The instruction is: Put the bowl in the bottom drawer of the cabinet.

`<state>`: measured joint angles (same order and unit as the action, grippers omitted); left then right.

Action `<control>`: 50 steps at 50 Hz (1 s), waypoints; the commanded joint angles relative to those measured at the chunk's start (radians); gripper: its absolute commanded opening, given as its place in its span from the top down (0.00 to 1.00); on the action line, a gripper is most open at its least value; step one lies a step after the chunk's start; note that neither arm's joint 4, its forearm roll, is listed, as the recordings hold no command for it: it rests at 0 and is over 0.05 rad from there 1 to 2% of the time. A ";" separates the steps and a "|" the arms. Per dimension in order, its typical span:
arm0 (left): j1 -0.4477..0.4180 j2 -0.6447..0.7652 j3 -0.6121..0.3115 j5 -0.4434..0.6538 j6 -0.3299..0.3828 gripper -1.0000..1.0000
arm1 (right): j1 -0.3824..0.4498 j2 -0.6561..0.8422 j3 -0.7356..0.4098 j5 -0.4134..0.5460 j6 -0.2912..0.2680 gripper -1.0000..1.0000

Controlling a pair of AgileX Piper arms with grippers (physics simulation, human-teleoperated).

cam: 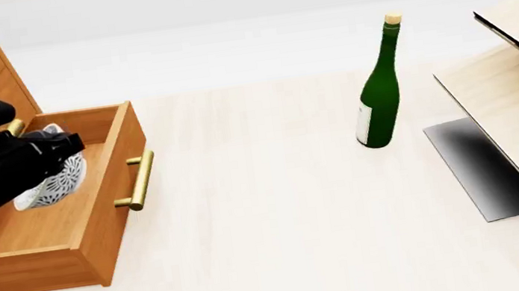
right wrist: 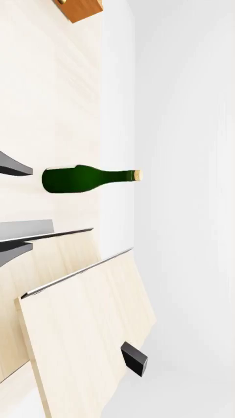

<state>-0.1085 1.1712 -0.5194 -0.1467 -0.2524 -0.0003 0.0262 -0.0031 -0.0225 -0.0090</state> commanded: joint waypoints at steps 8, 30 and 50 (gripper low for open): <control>0.034 0.019 0.004 -0.021 0.023 1.00 | 0.000 0.000 0.000 0.000 0.000 0.00; 0.055 0.064 0.009 -0.059 0.035 1.00 | 0.000 0.000 0.000 0.000 0.000 0.00; 0.063 0.113 0.018 -0.102 0.032 1.00 | 0.000 0.000 0.000 0.000 0.000 0.00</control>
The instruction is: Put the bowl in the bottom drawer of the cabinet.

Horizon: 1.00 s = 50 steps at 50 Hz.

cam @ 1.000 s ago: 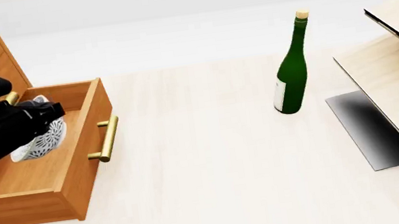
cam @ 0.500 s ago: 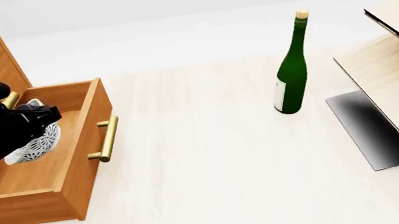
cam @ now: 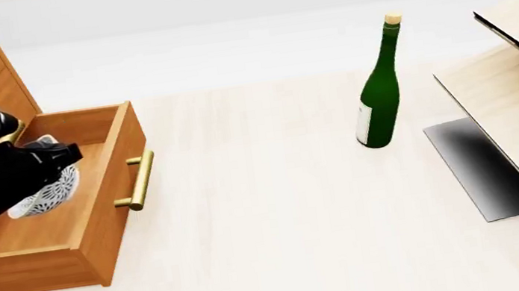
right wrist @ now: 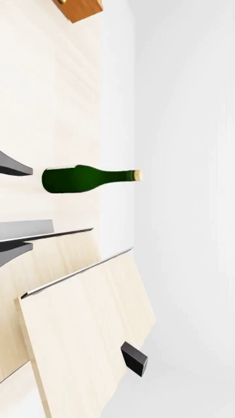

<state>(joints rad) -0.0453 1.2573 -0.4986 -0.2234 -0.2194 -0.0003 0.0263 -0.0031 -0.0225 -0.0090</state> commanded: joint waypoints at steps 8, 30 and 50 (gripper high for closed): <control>0.001 0.052 0.001 -0.050 -0.009 1.00 | 0.000 0.000 0.000 0.000 0.000 0.00; 0.031 0.112 0.005 -0.102 0.012 1.00 | 0.000 0.000 0.000 0.000 0.000 0.00; 0.069 0.157 0.006 -0.144 0.048 1.00 | 0.000 0.000 0.000 0.000 0.000 0.00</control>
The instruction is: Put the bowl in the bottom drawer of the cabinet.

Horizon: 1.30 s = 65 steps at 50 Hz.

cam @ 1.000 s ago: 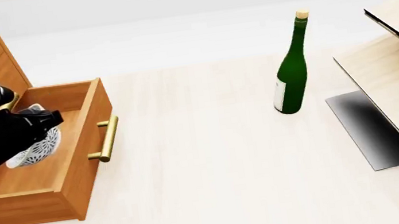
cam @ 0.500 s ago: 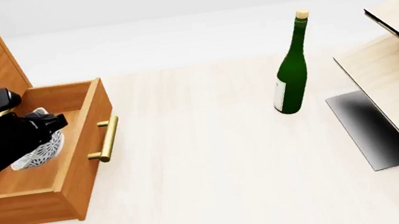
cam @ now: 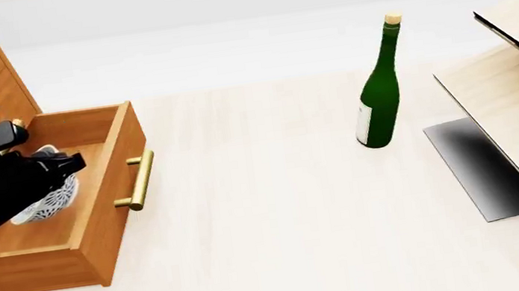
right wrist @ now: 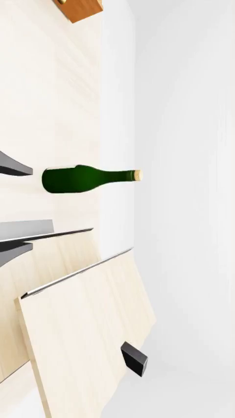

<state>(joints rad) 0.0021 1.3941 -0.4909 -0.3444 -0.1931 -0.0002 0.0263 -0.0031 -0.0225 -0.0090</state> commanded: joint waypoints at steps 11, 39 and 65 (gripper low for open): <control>0.031 0.046 -0.005 -0.044 0.040 1.00 | 0.000 0.000 0.000 0.000 0.000 0.00; 0.041 0.102 0.001 -0.090 0.035 1.00 | 0.000 0.000 0.000 0.000 0.000 0.00; 0.055 0.127 0.010 -0.120 0.041 1.00 | 0.000 0.000 0.000 0.000 0.000 0.00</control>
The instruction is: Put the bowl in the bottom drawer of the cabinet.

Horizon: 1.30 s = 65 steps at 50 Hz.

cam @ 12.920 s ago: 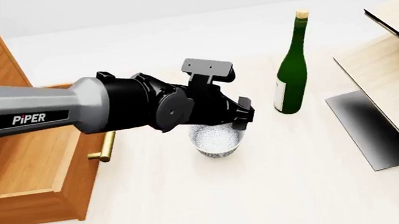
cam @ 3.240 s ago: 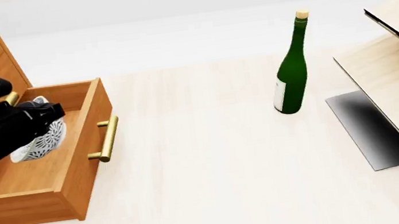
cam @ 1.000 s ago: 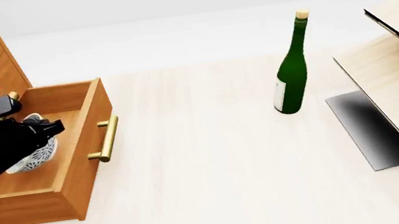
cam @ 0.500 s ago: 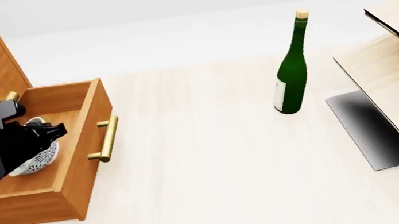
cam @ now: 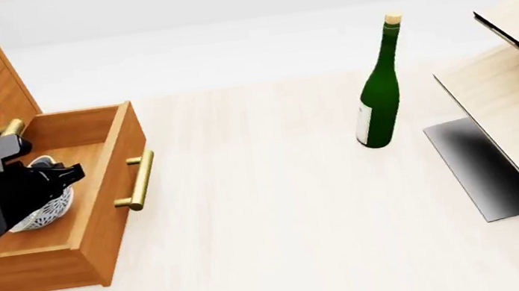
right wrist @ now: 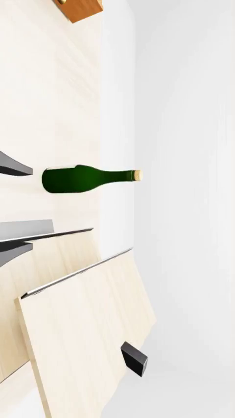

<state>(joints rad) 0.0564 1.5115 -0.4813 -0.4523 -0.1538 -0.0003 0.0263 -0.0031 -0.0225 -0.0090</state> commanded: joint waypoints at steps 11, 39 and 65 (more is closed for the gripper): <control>-0.019 0.026 -0.007 -0.023 -0.038 1.00 | 0.000 0.000 0.000 0.000 0.000 0.00; 0.012 -0.088 -0.006 0.015 -0.030 0.00 | 0.000 0.000 0.000 0.000 0.000 0.00; -0.096 -0.270 0.001 0.050 -0.129 0.00 | 0.000 0.000 0.000 0.000 0.000 0.00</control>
<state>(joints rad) -0.0112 1.2994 -0.4856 -0.4135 -0.2554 -0.0002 0.0262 -0.0031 -0.0225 -0.0091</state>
